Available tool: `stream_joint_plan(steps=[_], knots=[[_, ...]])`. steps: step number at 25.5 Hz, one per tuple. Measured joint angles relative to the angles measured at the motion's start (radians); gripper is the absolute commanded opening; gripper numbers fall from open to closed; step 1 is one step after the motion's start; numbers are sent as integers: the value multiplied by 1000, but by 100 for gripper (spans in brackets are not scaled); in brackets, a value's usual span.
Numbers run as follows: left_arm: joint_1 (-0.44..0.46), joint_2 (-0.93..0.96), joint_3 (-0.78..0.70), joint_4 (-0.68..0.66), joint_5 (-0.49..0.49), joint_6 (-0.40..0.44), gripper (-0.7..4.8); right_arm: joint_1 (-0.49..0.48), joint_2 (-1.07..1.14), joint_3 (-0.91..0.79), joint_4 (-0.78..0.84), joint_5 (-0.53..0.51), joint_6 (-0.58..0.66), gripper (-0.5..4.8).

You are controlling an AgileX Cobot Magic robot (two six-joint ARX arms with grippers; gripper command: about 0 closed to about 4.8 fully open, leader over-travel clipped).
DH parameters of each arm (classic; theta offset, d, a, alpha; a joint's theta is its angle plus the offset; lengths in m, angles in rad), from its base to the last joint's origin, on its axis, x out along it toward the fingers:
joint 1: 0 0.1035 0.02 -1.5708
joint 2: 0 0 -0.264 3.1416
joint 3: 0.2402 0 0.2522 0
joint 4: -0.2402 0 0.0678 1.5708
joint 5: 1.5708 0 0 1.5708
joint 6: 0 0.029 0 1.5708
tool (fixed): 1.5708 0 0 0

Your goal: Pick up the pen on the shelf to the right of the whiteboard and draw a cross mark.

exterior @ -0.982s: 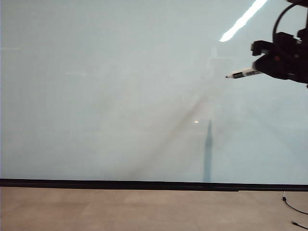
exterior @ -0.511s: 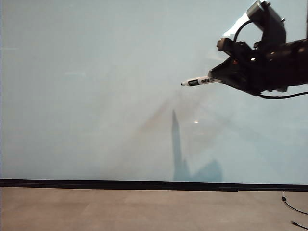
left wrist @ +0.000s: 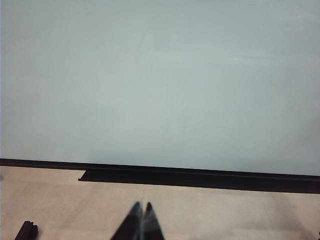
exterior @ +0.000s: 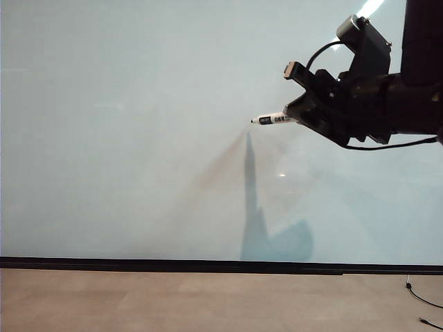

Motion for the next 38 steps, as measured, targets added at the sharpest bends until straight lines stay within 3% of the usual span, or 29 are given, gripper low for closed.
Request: stream_joint_plan(steps=[38], knots=[[0, 0, 0, 0, 0, 0, -4, 2, -1, -29, 9, 160, -12, -5]])
